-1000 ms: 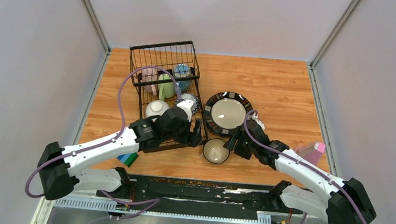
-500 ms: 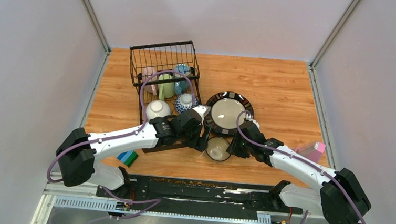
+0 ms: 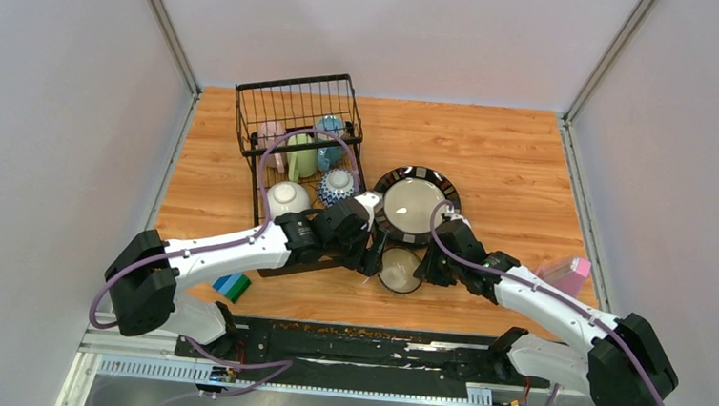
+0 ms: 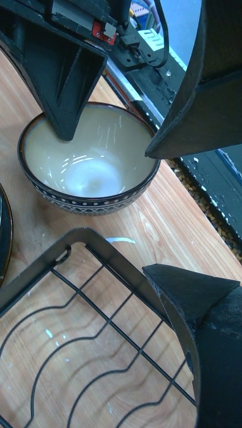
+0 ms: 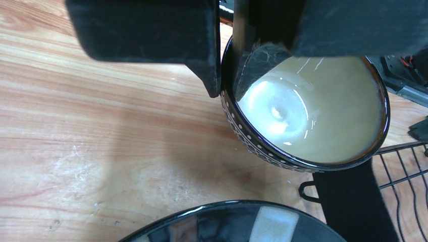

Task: Load the mixed dishes into the dish rack
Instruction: Pick up the bowl from the center of the board.

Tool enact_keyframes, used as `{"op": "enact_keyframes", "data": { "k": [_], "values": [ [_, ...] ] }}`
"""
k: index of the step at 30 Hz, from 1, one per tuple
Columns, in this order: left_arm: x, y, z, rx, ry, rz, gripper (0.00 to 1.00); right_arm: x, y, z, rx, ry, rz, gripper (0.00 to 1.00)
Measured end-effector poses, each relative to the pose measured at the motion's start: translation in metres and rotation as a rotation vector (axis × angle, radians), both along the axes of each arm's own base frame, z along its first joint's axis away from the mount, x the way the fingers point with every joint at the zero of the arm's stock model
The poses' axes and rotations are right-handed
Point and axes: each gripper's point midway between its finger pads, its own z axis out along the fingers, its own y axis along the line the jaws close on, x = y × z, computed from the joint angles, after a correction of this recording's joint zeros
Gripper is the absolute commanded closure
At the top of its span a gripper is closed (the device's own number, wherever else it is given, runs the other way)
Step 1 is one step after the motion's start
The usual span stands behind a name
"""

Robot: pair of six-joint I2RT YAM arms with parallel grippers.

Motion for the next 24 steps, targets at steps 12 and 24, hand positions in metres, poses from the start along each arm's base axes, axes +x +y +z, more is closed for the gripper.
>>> {"op": "enact_keyframes", "data": {
  "k": [12, 24],
  "values": [
    [-0.006, -0.025, 0.010, -0.106, 0.019, -0.067, 0.38, -0.005, -0.004, 0.038, 0.110, -0.136, 0.002, 1.00],
    [0.003, -0.032, 0.013, -0.110, 0.004, -0.008, 0.83, -0.003, -0.006, 0.058, 0.091, -0.208, 0.042, 0.96]
  ]
}}
